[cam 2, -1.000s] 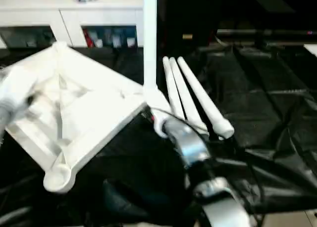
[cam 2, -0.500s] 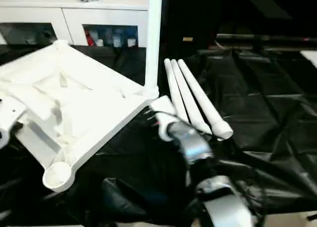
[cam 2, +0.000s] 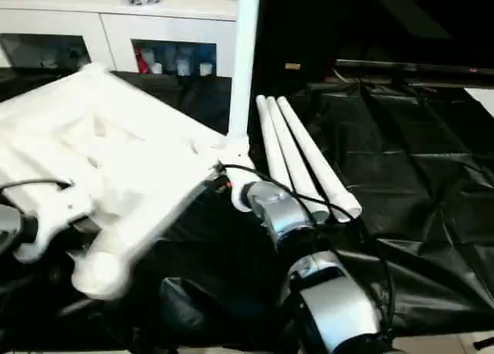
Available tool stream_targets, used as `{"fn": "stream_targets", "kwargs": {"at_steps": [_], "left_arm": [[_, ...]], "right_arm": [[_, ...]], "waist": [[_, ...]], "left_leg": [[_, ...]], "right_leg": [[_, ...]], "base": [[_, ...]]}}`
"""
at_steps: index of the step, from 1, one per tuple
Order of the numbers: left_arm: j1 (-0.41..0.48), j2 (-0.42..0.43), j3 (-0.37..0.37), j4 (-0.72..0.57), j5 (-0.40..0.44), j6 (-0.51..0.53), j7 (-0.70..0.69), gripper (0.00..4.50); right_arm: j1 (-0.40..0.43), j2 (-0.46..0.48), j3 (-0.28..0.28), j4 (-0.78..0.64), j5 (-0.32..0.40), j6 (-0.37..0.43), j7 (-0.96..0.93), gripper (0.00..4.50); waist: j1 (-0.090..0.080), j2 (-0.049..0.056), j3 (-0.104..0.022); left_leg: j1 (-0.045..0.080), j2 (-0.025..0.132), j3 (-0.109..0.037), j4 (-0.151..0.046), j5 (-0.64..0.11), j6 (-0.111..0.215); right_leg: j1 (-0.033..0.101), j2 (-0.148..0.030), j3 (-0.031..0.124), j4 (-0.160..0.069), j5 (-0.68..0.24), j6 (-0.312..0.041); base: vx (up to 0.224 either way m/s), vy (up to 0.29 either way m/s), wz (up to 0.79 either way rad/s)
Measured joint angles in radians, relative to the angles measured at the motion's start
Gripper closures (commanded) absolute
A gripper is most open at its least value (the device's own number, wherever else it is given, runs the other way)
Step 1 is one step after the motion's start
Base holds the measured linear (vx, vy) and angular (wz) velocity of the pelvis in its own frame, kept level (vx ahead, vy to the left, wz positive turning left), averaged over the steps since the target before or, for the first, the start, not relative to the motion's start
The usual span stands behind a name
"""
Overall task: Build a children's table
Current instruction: Rotate table base
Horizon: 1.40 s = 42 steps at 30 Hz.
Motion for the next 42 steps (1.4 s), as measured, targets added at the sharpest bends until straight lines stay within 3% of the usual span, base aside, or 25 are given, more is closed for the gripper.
{"fn": "stream_targets", "kwargs": {"at_steps": [6, 12, 16, 18, 25, 33, 35, 37, 42], "left_arm": [[-0.090, -0.210, -0.140, -0.014, -0.034, -0.017, -0.026, 4.50], [-0.272, -0.397, -0.162, 0.264, 0.087, -0.149, 0.189, 4.50], [-0.294, -0.389, -0.150, 0.330, 0.126, -0.176, 0.270, 4.50], [-0.286, -0.370, -0.150, 0.348, 0.125, -0.237, 0.285, 4.50], [-0.261, -0.349, -0.115, 0.391, 0.125, -0.356, 0.292, 4.50], [-0.223, -0.357, -0.078, 0.373, 0.097, -0.373, 0.313, 4.50], [-0.206, -0.359, -0.058, 0.343, 0.080, -0.346, 0.318, 4.50], [-0.180, -0.351, -0.006, 0.243, 0.036, -0.238, 0.318, 4.29], [-0.121, -0.204, 0.141, -0.028, -0.079, 0.004, 0.267, 3.83]], "right_arm": [[-0.008, 0.016, -0.010, 0.030, 0.000, -0.024, -0.003, 3.41], [-0.023, 0.022, -0.012, 0.021, 0.001, -0.038, -0.022, 3.94], [-0.021, 0.013, -0.014, 0.000, 0.002, -0.046, -0.020, 4.22], [-0.004, 0.008, -0.013, -0.038, 0.003, -0.042, -0.011, 4.44], [0.024, 0.006, -0.012, -0.065, 0.015, -0.039, 0.001, 4.44], [0.034, 0.004, -0.010, -0.090, 0.015, -0.022, 0.012, 4.44], [0.034, 0.002, -0.008, -0.091, 0.015, -0.022, 0.013, 4.44], [0.034, -0.004, -0.001, -0.100, 0.014, -0.021, 0.019, 4.49], [0.030, -0.033, 0.007, -0.111, 0.011, -0.017, 0.029, 4.50]], "waist": [[-0.031, 0.009, 0.005], [-0.041, 0.027, 0.008], [-0.047, 0.032, 0.008], [-0.045, 0.034, 0.008], [-0.043, 0.031, 0.006], [-0.042, 0.025, 0.005], [-0.042, 0.025, 0.005], [-0.042, 0.023, 0.007], [-0.038, 0.020, 0.007]], "left_leg": [[0.000, 0.000, -0.001, 0.000, 0.001, -0.002], [0.001, 0.002, -0.004, -0.001, 0.003, -0.005], [0.003, 0.002, -0.007, -0.001, 0.004, -0.006], [0.003, 0.002, -0.007, -0.001, 0.004, -0.006], [0.002, 0.001, -0.007, 0.000, 0.004, -0.006], [0.002, 0.002, -0.007, -0.001, 0.004, -0.006], [0.002, 0.002, -0.006, -0.001, 0.004, -0.006], [0.001, 0.002, -0.006, -0.001, 0.004, -0.006], [0.001, 0.002, -0.005, -0.001, 0.004, -0.006]], "right_leg": [[-0.002, 0.001, 0.000, 0.002, 0.000, -0.001], [-0.003, 0.003, -0.002, 0.008, 0.000, -0.001], [-0.003, 0.004, -0.002, 0.009, 0.000, -0.001], [-0.003, 0.004, -0.002, 0.009, 0.000, -0.001], [-0.003, 0.003, -0.002, 0.008, 0.001, -0.001], [-0.003, 0.003, -0.002, 0.009, 0.000, -0.001], [-0.003, 0.003, -0.002, 0.008, 0.000, -0.001], [-0.004, 0.003, -0.002, 0.008, 0.000, -0.001], [-0.005, 0.003, -0.002, 0.008, 0.000, -0.001]], "base": [[0.000, 0.000, 0.00], [0.000, 0.000, 0.00], [0.000, 0.000, 0.00], [0.000, 0.000, 0.00], [0.000, 0.000, 0.00], [0.000, 0.000, 0.00], [0.000, 0.000, 0.00], [0.000, 0.000, 0.00], [0.000, 0.000, 0.00]]}}
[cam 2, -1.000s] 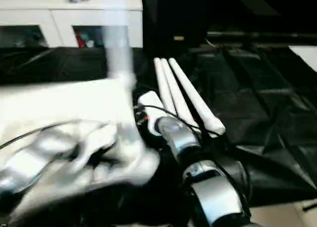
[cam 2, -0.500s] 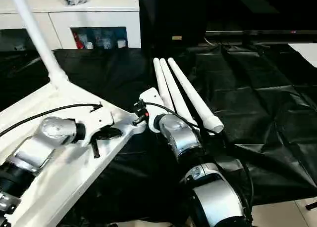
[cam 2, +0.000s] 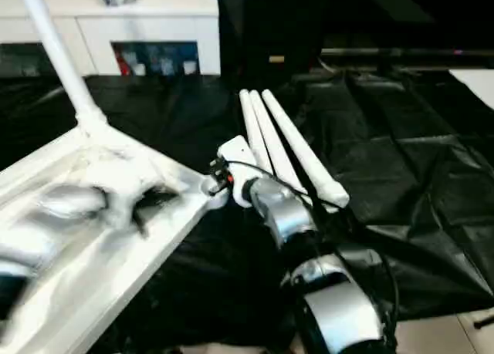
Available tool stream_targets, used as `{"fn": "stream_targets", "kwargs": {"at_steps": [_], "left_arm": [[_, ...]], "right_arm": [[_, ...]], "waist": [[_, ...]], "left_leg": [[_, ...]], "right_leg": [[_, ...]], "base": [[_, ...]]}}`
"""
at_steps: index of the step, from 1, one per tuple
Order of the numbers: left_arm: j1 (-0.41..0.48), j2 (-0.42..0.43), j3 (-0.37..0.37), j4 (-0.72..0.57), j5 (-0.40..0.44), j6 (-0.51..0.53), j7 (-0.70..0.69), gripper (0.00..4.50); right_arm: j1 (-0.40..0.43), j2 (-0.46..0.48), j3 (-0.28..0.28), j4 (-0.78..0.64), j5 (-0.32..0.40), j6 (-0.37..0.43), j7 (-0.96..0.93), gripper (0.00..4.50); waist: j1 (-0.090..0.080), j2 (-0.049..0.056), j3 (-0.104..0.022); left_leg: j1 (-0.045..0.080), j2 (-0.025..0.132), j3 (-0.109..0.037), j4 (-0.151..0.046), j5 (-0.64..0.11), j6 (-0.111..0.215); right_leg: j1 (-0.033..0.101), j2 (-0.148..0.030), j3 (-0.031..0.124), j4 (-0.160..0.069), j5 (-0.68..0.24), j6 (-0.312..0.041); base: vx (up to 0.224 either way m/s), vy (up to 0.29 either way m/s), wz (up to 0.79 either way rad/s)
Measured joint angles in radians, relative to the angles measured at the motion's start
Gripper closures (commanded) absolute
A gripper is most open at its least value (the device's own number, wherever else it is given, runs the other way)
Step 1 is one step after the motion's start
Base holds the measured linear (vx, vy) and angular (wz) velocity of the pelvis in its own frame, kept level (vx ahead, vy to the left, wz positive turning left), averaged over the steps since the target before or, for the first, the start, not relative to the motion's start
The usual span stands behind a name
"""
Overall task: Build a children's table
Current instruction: Rotate table base
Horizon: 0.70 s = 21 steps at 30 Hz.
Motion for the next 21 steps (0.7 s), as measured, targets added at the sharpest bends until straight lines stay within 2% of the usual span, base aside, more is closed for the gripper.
{"fn": "stream_targets", "kwargs": {"at_steps": [4, 5, 7, 10, 12, 16, 18, 21], "left_arm": [[0.104, 0.137, 0.016, -0.098, -0.021, 0.100, -0.072, 3.56], [0.123, 0.159, 0.015, -0.104, -0.021, 0.116, -0.084, 3.56], [0.150, 0.191, 0.017, -0.122, -0.015, 0.147, -0.093, 3.24], [0.189, 0.260, 0.026, -0.137, 0.017, 0.183, -0.079, 3.15], [0.197, 0.280, 0.047, -0.135, 0.028, 0.208, -0.058, 2.90], [0.227, 0.347, 0.086, -0.150, 0.024, 0.252, -0.052, 2.71], [0.235, 0.362, 0.103, -0.161, 0.022, 0.263, -0.060, 2.45], [0.243, 0.380, 0.103, -0.163, 0.033, 0.260, -0.058, 2.26]], "right_arm": [[-0.019, -0.025, -0.002, 0.005, -0.004, -0.002, 0.003, 4.50], [-0.030, -0.024, -0.002, 0.008, -0.004, -0.003, 0.004, 4.50], [-0.052, -0.021, -0.004, 0.011, -0.004, -0.007, 0.004, 4.50], [-0.072, -0.017, -0.004, 0.015, -0.001, -0.012, 0.006, 4.50], [-0.075, -0.019, -0.006, 0.016, 0.000, -0.014, 0.007, 4.50], [-0.074, -0.018, -0.004, 0.015, 0.002, -0.014, 0.017, 4.50], [-0.072, -0.021, 0.000, 0.011, 0.003, -0.014, 0.029, 4.50], [-0.057, -0.024, 0.011, -0.023, 0.004, -0.008, 0.067, 4.50]], "waist": [[0.003, -0.004, 0.001], [0.004, -0.005, 0.002], [0.008, -0.007, 0.002], [0.014, -0.009, 0.001], [0.019, -0.010, 0.001], [0.018, -0.012, 0.001], [0.019, -0.012, 0.001], [0.019, -0.011, 0.001]], "left_leg": [[0.000, 0.000, 0.000, 0.000, 0.000, 0.000], [0.000, 0.000, 0.000, 0.000, 0.000, 0.000], [0.000, 0.000, 0.000, 0.000, 0.000, 0.000], [0.000, 0.000, 0.000, 0.000, 0.000, 0.000], [0.000, 0.000, 0.000, 0.000, 0.000, 0.000], [0.000, -0.001, 0.000, 0.000, 0.000, 0.000], [0.000, -0.001, 0.000, 0.000, 0.000, 0.000], [0.000, -0.001, 0.000, 0.000, 0.000, 0.000]], "right_leg": [[0.000, 0.000, 0.000, 0.000, 0.000, 0.001], [-0.001, 0.000, 0.000, 0.000, 0.000, 0.001], [-0.001, 0.000, 0.000, 0.000, 0.000, 0.001], [-0.001, 0.000, 0.000, 0.000, -0.001, 0.001], [0.000, 0.000, 0.001, 0.000, -0.001, 0.001], [0.000, 0.000, 0.001, 0.000, -0.001, 0.001], [0.000, 0.000, 0.001, 0.000, -0.001, 0.001], [0.000, 0.000, 0.001, 0.000, -0.001, 0.001]], "base": [[0.000, 0.000, 0.00], [0.000, 0.000, 0.00], [0.000, 0.000, 0.00], [0.000, 0.000, 0.00], [0.000, 0.000, 0.00], [0.000, 0.000, 0.00], [0.000, 0.000, 0.00], [0.000, 0.000, 0.00]]}}
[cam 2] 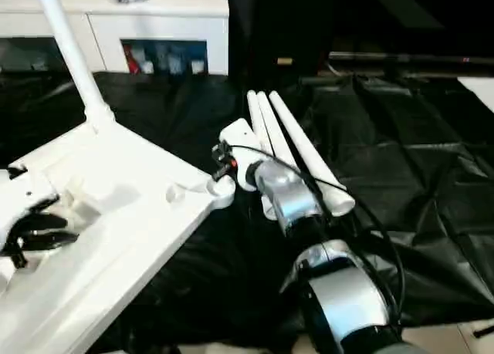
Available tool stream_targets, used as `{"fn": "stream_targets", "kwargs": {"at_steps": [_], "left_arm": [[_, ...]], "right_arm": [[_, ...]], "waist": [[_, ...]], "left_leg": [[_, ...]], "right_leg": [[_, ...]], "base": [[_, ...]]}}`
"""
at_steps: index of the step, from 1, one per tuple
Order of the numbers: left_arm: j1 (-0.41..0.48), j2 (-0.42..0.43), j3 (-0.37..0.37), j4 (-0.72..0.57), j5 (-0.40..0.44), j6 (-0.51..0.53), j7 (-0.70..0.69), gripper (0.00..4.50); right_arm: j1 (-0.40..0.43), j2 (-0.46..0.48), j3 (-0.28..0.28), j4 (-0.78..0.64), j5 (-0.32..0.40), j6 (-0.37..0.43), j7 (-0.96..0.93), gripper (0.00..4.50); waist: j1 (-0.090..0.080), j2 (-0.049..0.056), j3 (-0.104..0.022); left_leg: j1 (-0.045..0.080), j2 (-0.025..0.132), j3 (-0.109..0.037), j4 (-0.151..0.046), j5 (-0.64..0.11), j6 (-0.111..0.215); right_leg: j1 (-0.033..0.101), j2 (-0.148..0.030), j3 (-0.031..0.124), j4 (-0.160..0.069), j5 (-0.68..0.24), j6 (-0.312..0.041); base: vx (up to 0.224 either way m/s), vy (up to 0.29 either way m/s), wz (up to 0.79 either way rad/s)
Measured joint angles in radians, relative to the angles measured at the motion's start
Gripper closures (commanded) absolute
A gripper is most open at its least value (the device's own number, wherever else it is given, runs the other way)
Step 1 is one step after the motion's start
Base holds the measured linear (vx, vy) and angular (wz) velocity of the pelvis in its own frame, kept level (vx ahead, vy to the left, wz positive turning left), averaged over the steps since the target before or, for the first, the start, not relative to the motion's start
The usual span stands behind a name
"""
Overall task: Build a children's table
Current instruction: Rotate table base
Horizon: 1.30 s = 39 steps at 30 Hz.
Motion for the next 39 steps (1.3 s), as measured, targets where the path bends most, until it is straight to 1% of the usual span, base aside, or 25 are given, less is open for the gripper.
{"fn": "stream_targets", "kwargs": {"at_steps": [1, 3, 6, 9, 11, 12, 13, 14, 15, 16, 17, 20, 23, 27, 28, 31, 33, 34, 35, 38, 39], "left_arm": [[0.001, 0.002, -0.001, 0.005, 0.006, -0.001, 0.001, 2.13], [0.000, -0.006, -0.009, 0.015, 0.006, 0.002, 0.012, 2.13], [-0.012, -0.054, -0.024, 0.024, -0.007, 0.014, 0.030, 2.13], [-0.035, -0.077, -0.038, 0.035, -0.016, 0.032, 0.043, 2.13], [-0.048, -0.093, -0.040, 0.057, -0.016, 0.034, 0.048, 2.13], [-0.051, -0.104, -0.038, 0.067, -0.018, 0.034, 0.051, 2.28], [-0.052, -0.107, -0.038, 0.072, -0.020, 0.034, 0.052, 2.28], [-0.052, -0.106, -0.040, 0.086, -0.020, 0.028, 0.052, 2.37], [-0.053, -0.106, -0.042, 0.095, -0.019, 0.021, 0.053, 2.37], [-0.053, -0.106, -0.043, 0.100, -0.017, 0.017, 0.055, 2.56], [-0.053, -0.104, -0.045, 0.107, -0.015, 0.014, 0.057, 2.56], [-0.057, -0.100, -0.052, 0.121, -0.014, 0.013, 0.061, 2.77], [-0.054, -0.094, -0.056, 0.129, -0.013, 0.019, 0.063, 3.09], [-0.054, -0.094, -0.055, 0.120, -0.013, 0.042, 0.079, 3.23], [-0.055, -0.094, -0.054, 0.112, -0.013, 0.048, 0.081, 3.37], [-0.049, -0.074, -0.060, 0.082, -0.015, 0.053, 0.077, 3.37], [-0.039, -0.062, -0.060, 0.055, -0.033, 0.059, 0.057, 3.37], [-0.036, -0.062, -0.060, 0.045, -0.046, 0.066, 0.046, 3.14], [-0.033, -0.062, -0.060, 0.031, -0.060, 0.076, 0.037, 3.05], [-0.034, -0.062, -0.054, 0.016, -0.079, 0.097, 0.033, 2.99], [-0.034, -0.062, -0.051, 0.015, -0.083, 0.103, 0.033, 2.72]], "right_arm": [[0.006, -0.004, 0.003, -0.009, 0.000, 0.001, 0.011, 4.50], [0.016, -0.013, 0.014, -0.028, 0.001, 0.010, 0.039, 4.50], [0.019, -0.023, 0.021, -0.068, 0.011, 0.041, 0.084, 4.50], [0.033, -0.048, 0.033, -0.162, 0.040, 0.090, 0.169, 4.50], [0.073, -0.092, 0.056, -0.267, 0.069, 0.129, 0.260, 4.50], [0.092, -0.119, 0.067, -0.317, 0.087, 0.150, 0.308, 4.50], [0.101, -0.136, 0.072, -0.348, 0.092, 0.164, 0.337, 4.50], [0.108, -0.163, 0.085, -0.389, 0.098, 0.178, 0.373, 4.50], [0.115, -0.183, 0.094, -0.421, 0.098, 0.185, 0.395, 4.50], [0.126, -0.203, 0.101, -0.458, 0.100, 0.194, 0.416, 4.50], [0.137, -0.220, 0.110, -0.489, 0.102, 0.205, 0.438, 4.50], [0.175, -0.261, 0.137, -0.575, 0.115, 0.240, 0.496, 4.50], [0.194, -0.288, 0.159, -0.641, 0.129, 0.276, 0.536, 4.50], [0.209, -0.307, 0.168, -0.681, 0.130, 0.297, 0.542, 4.50], [0.209, -0.309, 0.168, -0.684, 0.130, 0.302, 0.540, 4.50], [0.209, -0.313, 0.168, -0.698, 0.129, 0.314, 0.537, 4.50], [0.209, -0.320, 0.168, -0.706, 0.130, 0.319, 0.537, 4.50], [0.210, -0.320, 0.168, -0.707, 0.130, 0.325, 0.536, 4.50], [0.210, -0.319, 0.169, -0.709, 0.130, 0.328, 0.536, 4.50], [0.210, -0.319, 0.176, -0.710, 0.130, 0.330, 0.534, 4.50], [0.210, -0.319, 0.179, -0.710, 0.130, 0.332, 0.533, 4.50]], "waist": [[0.000, 0.000, 0.000], [0.001, 0.001, 0.000], [0.001, 0.001, 0.000], [0.002, 0.006, 0.001], [0.007, 0.010, 0.000], [0.008, 0.014, -0.001], [0.009, 0.016, -0.001], [0.008, 0.018, -0.001], [0.008, 0.019, -0.002], [0.008, 0.019, -0.002], [0.007, 0.020, -0.002], [0.005, 0.022, -0.004], [-0.001, 0.027, -0.003], [-0.002, 0.028, -0.004], [-0.002, 0.028, -0.004], [-0.001, 0.027, -0.004], [0.001, 0.027, -0.004], [0.001, 0.026, -0.004], [0.002, 0.026, -0.004], [0.005, 0.026, -0.004], [0.004, 0.025, -0.004]], "left_leg": [[0.000, 0.000, 0.000, 0.000, 0.000, 0.000], [0.000, 0.000, 0.000, 0.000, 0.000, 0.000], [0.000, 0.000, 0.000, 0.000, 0.000, 0.000], [0.001, 0.000, 0.000, 0.000, 0.000, 0.000], [0.001, -0.001, -0.001, 0.000, 0.000, 0.000], [0.002, -0.001, -0.001, 0.000, 0.000, 0.000], [0.002, -0.001, -0.001, 0.000, 0.000, 0.000], [0.002, -0.001, -0.001, 0.000, 0.000, 0.000], [0.003, -0.001, -0.001, 0.000, 0.000, 0.000], [0.004, -0.001, -0.001, 0.000, 0.000, 0.000], [0.006, -0.001, -0.002, 0.000, 0.000, 0.000], [0.008, -0.001, -0.002, 0.000, 0.000, 0.000], [0.013, -0.001, -0.002, 0.000, 0.000, 0.000], [0.015, -0.001, -0.003, 0.000, 0.000, 0.000], [0.015, -0.001, -0.003, 0.000, 0.000, 0.000], [0.015, -0.001, -0.003, 0.000, 0.000, 0.000], [0.014, -0.001, -0.003, 0.000, 0.000, 0.000], [0.014, -0.001, -0.003, 0.000, 0.000, 0.000], [0.013, -0.001, -0.003, 0.000, 0.000, 0.000], [0.012, -0.001, -0.003, 0.000, -0.001, -0.001], [0.012, -0.001, -0.003, 0.000, -0.001, -0.001]], "right_leg": [[0.000, 0.000, 0.000, 0.000, 0.000, 0.000], [0.000, 0.000, 0.000, 0.000, 0.000, 0.000], [0.000, 0.000, 0.000, 0.001, 0.000, 0.000], [0.001, 0.000, 0.000, 0.001, 0.000, -0.001], [0.003, 0.000, 0.000, 0.000, 0.000, -0.001], [0.003, 0.000, 0.000, -0.001, 0.000, -0.001], [0.003, 0.000, 0.000, 0.000, 0.000, -0.001], [0.003, 0.000, 0.000, 0.000, 0.000, -0.001], [0.003, 0.000, 0.000, 0.001, 0.000, -0.001], [0.004, 0.000, 0.000, 0.002, 0.000, 0.000], [0.005, 0.000, 0.000, 0.002, 0.000, 0.000], [0.006, 0.000, 0.000, 0.002, -0.003, 0.005], [0.008, 0.000, 0.001, 0.002, -0.003, 0.005], [0.008, 0.000, 0.001, 0.002, -0.003, 0.005], [0.008, 0.000, 0.001, 0.002, -0.003, 0.005], [0.008, 0.000, 0.001, 0.001, -0.003, 0.005], [0.008, 0.000, 0.001, 0.001, -0.003, 0.005], [0.007, 0.000, 0.001, 0.001, -0.003, 0.004], [0.007, 0.000, 0.001, 0.001, -0.001, 0.002], [0.007, 0.000, 0.001, 0.001, 0.000, 0.000], [0.006, 0.000, 0.001, 0.001, 0.000, 0.000]], "base": [[0.000, 0.000, 0.00], [0.000, 0.000, 0.00], [0.000, 0.000, 0.00], [0.000, 0.000, 0.00], [0.000, 0.000, 0.00], [0.000, 0.000, 0.00], [0.000, 0.000, 0.00], [0.000, 0.000, 0.00], [0.000, 0.000, 0.00], [0.000, 0.000, 0.00], [0.000, 0.000, 0.00], [0.000, 0.000, 0.00], [0.000, 0.000, 0.00], [0.000, 0.000, 0.00], [0.000, 0.000, 0.00], [0.000, 0.000, 0.00], [0.000, 0.000, 0.00], [0.000, 0.000, 0.00], [0.000, 0.000, 0.00], [0.000, 0.000, 0.00], [0.000, 0.000, 0.00]]}}
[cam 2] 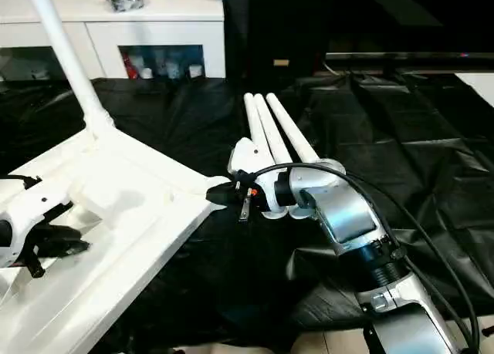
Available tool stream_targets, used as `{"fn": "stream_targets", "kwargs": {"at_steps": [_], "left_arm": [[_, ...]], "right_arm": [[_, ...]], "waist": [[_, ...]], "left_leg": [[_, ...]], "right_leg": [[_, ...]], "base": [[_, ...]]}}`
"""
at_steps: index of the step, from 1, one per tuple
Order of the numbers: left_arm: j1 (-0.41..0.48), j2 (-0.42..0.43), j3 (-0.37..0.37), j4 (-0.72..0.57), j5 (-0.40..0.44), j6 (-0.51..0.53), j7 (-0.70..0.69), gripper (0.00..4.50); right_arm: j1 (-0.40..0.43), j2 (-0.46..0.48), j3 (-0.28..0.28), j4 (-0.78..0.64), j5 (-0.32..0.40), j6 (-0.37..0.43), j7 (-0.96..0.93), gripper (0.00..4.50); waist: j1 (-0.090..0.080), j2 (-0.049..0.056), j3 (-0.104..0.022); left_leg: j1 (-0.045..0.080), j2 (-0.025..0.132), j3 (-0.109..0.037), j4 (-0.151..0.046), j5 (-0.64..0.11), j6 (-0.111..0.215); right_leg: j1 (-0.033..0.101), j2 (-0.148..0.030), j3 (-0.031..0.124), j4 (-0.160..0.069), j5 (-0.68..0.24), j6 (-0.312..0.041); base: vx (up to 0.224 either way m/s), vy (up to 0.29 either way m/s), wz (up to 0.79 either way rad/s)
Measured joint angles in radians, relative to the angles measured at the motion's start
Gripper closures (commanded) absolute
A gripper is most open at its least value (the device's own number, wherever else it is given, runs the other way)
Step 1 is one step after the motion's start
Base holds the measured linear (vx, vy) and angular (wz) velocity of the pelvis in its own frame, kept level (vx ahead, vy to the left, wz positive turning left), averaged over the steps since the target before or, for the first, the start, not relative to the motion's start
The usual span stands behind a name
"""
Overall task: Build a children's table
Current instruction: Rotate table base
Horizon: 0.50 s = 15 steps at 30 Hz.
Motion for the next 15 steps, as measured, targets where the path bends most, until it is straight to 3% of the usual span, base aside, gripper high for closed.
{"fn": "stream_targets", "kwargs": {"at_steps": [4, 6, 15], "left_arm": [[0.001, 0.005, 0.002, 0.001, -0.003, 0.006, 0.008, 2.61], [0.000, 0.008, -0.003, 0.021, 0.014, -0.004, 0.021, 2.36], [-0.001, 0.008, -0.030, 0.078, 0.020, -0.011, 0.046, 2.36]], "right_arm": [[0.001, 0.000, 0.008, -0.001, 0.000, 0.005, -0.004, 4.50], [0.001, 0.001, 0.008, -0.002, 0.000, 0.006, -0.004, 4.50], [0.005, 0.002, 0.013, -0.011, 0.007, 0.022, -0.002, 4.50]], "waist": [[-0.001, 0.000, 0.000], [-0.001, 0.000, 0.000], [0.000, 0.000, 0.000]], "left_leg": [[0.000, 0.000, 0.000, 0.000, 0.000, 0.000], [0.000, 0.000, 0.000, 0.000, 0.000, 0.000], [0.000, 0.000, -0.001, 0.000, 0.000, 0.000]], "right_leg": [[0.000, 0.000, 0.000, 0.000, 0.000, 0.000], [0.000, 0.000, 0.000, 0.000, 0.000, 0.000], [0.000, 0.000, 0.000, 0.000, -0.002, 0.004]], "base": [[0.000, 0.000, 0.00], [0.000, 0.000, 0.00], [0.000, 0.000, 0.00]]}}
